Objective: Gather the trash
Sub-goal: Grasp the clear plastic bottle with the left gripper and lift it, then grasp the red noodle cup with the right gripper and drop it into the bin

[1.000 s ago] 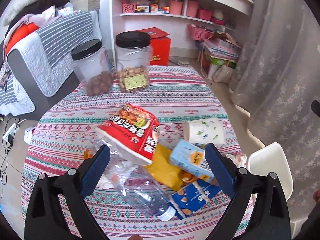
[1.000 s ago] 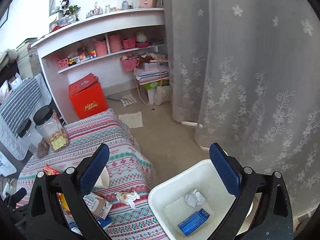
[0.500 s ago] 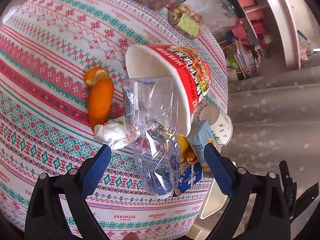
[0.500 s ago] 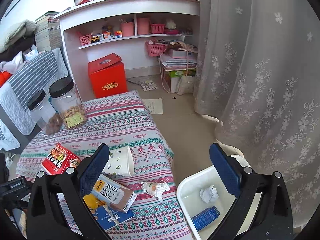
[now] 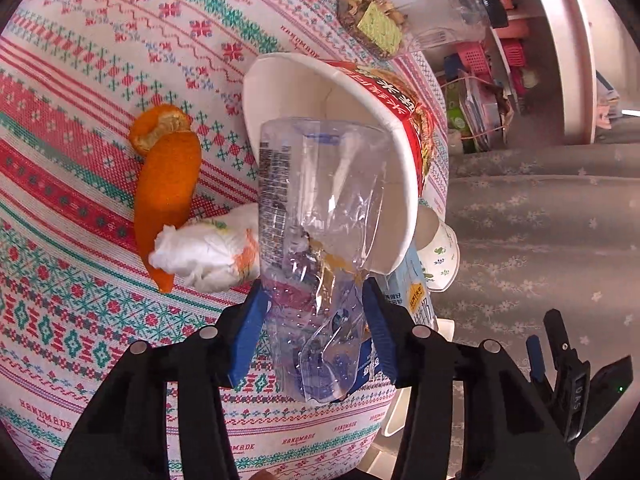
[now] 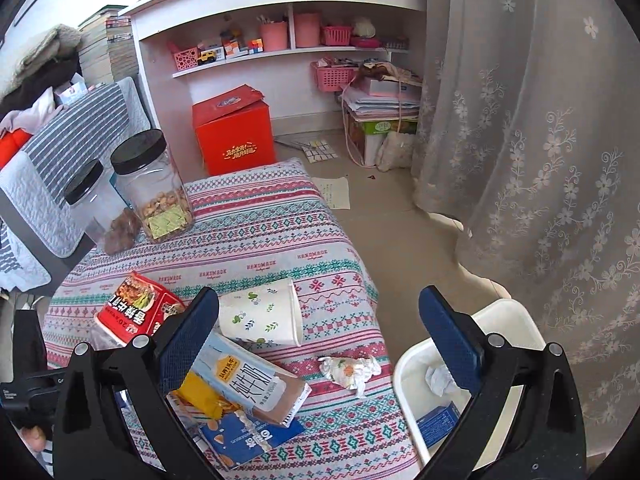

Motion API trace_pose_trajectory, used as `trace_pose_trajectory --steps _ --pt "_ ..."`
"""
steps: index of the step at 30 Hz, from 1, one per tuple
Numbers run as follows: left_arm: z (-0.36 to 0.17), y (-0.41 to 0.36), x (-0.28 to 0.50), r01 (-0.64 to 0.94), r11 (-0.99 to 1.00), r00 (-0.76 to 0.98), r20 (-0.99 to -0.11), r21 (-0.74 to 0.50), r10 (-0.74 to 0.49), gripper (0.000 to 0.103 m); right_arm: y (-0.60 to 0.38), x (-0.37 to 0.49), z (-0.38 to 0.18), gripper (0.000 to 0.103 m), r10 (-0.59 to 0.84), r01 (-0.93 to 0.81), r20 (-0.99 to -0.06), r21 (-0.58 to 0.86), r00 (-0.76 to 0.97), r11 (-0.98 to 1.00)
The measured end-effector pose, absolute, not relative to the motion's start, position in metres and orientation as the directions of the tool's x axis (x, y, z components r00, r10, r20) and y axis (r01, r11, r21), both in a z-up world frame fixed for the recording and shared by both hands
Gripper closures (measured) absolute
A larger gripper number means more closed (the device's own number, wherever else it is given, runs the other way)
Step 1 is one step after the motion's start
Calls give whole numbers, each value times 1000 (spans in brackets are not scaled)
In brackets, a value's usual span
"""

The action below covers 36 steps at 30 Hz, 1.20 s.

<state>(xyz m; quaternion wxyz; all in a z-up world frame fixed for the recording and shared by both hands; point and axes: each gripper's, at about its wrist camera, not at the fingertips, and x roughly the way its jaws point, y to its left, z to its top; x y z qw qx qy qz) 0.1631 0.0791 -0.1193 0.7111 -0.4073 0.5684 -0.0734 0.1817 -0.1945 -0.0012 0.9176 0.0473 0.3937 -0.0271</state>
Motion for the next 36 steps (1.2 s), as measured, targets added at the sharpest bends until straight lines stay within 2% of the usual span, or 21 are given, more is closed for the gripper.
trace_pose_trajectory --steps 4,7,11,14,17,24,28,30,31,33,34,36 --pt "-84 92 148 -282 721 404 -759 -634 -510 56 -175 195 -17 7 116 29 -769 172 628 985" --pt "-58 108 137 -238 745 462 -747 -623 -478 57 -156 210 -40 7 290 5 -797 345 530 939" --pt "-21 132 128 -202 816 578 -739 -542 -347 57 -127 226 -75 7 489 42 -772 550 406 834" --pt "2 151 122 -196 852 651 -715 -484 -256 57 -99 231 -85 7 522 25 -764 572 379 820" --pt "17 168 118 -199 859 697 -684 -472 -215 57 -79 238 -94 7 544 40 -758 595 362 803" --pt "18 189 120 -221 836 706 -673 -502 -218 57 -65 264 -125 6 599 192 -728 674 334 713" --pt "17 198 117 -226 833 707 -673 -505 -217 57 -59 275 -129 6 624 191 -702 703 344 685" --pt "16 201 118 -235 831 707 -676 -503 -209 57 -57 275 -127 14 619 171 -698 702 361 692" --pt "15 202 118 -241 830 706 -678 -504 -206 57 -55 275 -127 29 612 160 -706 692 358 704" --pt "12 204 120 -252 825 703 -681 -506 -203 57 -52 276 -130 31 610 145 -708 687 356 713" --pt "11 205 120 -256 824 701 -684 -505 -201 57 -52 276 -129 39 604 132 -708 682 365 719" --pt "10 203 121 -259 828 697 -689 -498 -196 57 -51 275 -123 45 612 107 -691 692 384 714"
